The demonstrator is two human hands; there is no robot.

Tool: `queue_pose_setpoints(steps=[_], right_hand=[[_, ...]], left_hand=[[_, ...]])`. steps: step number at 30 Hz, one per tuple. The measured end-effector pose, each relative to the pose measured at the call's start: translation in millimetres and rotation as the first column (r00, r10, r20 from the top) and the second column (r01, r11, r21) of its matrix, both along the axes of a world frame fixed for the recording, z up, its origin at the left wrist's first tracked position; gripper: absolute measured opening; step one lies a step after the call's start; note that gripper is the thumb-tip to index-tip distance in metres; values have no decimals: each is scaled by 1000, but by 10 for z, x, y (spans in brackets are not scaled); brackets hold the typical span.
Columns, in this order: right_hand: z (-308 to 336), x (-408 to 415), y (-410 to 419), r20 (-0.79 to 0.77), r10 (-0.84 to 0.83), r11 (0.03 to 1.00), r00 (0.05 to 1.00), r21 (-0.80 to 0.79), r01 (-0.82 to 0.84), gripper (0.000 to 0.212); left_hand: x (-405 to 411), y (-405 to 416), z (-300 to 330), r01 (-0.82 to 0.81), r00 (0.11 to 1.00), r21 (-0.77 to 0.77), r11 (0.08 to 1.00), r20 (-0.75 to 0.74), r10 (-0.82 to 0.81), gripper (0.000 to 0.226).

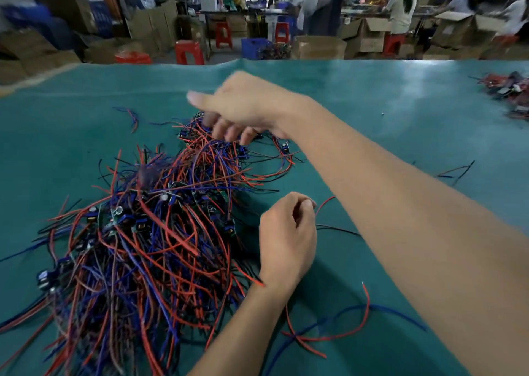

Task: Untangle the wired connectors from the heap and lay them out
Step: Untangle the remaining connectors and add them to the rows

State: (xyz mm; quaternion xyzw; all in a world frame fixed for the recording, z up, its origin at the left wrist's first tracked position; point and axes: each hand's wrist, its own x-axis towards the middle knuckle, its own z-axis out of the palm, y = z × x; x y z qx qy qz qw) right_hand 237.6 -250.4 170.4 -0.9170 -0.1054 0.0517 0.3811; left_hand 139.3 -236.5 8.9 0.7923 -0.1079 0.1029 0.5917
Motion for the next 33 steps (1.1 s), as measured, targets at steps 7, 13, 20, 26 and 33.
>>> queue_pose_setpoints(steps=[7,13,20,26,33], right_hand=[[-859,470,-742,0,-263,746,965,-634,203,45],[-1079,415,-1004,204,-359,815,911,-406,412,26],[-1012,154,-1406,196,-676,726,711,347,594,14],[-859,-481,-1450,-11,-672,453,740,785,423,26],[-1133,-1055,-1094,-262,-358,367,896,843,393,26]], left_hand=[[0,-3,-10,-3,1000,-1,1000,8,3,16],[-2,-4,6,-12,1000,18,1000,14,11,15],[3,-8,10,-34,999,38,999,16,33,15],[10,-8,7,-44,999,-8,999,10,44,13],[-26,20,25,33,999,-109,993,-1,-34,36]])
